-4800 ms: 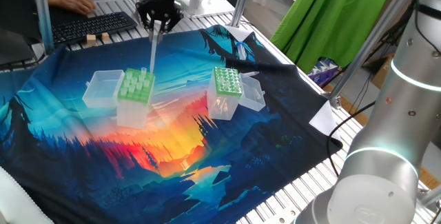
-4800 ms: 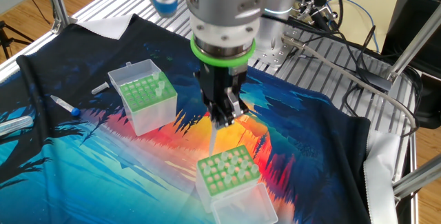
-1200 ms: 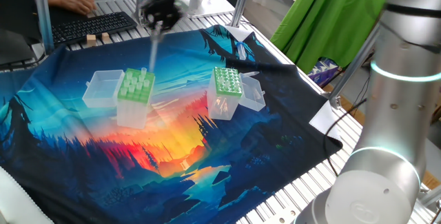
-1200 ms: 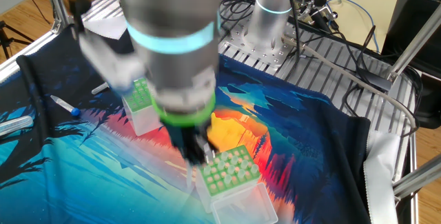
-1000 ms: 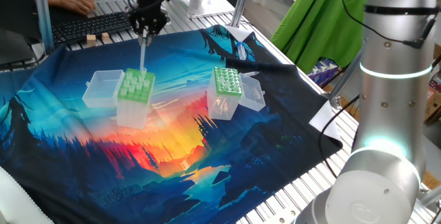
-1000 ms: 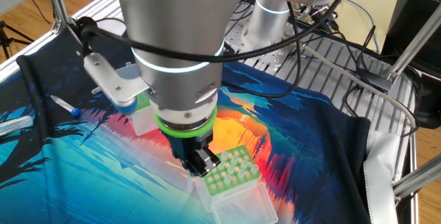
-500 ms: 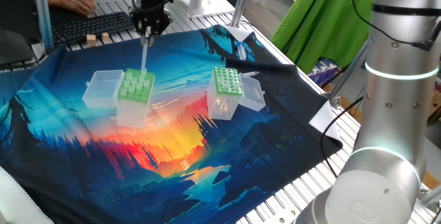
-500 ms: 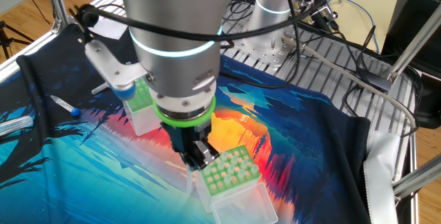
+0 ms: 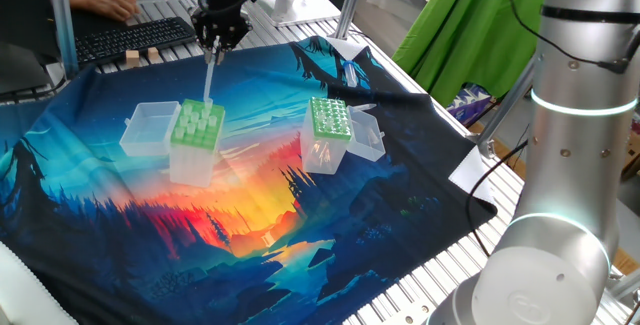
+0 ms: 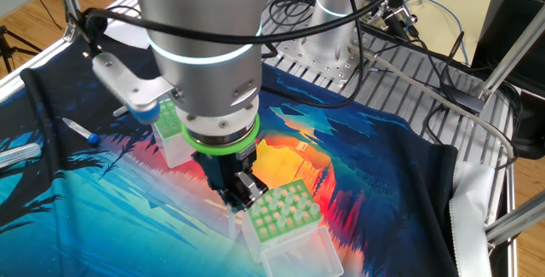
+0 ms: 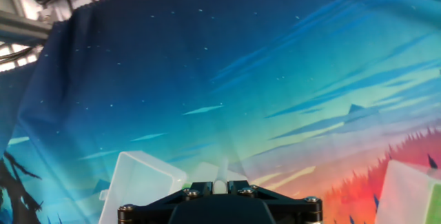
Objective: Transfer all large pipette tips from one holder to another
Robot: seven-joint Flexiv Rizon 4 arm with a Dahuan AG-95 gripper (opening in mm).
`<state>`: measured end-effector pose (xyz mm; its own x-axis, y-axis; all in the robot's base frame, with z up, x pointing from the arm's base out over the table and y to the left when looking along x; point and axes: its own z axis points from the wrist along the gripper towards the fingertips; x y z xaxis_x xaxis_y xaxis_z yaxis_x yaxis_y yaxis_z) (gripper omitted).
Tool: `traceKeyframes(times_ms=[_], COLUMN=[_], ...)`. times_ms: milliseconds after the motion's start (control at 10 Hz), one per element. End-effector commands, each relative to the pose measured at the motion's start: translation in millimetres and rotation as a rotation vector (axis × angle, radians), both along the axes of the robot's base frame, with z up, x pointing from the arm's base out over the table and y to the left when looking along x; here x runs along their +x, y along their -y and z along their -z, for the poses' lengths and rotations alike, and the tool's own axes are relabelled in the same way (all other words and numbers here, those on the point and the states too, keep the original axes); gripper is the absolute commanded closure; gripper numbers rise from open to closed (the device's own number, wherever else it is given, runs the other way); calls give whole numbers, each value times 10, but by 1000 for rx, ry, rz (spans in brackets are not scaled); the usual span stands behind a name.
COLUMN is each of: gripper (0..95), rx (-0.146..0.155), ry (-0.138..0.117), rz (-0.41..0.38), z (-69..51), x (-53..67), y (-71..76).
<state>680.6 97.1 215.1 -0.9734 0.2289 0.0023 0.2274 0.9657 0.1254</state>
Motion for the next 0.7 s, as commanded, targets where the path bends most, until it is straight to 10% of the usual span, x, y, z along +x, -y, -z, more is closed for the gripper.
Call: traceKeyframes(times_ms=[100, 700], gripper=[950, 950], rx=[3, -1], ry=[-2, -20], rz=[1, 47], z=[-5, 106], x=[17, 166], y=[-5, -202])
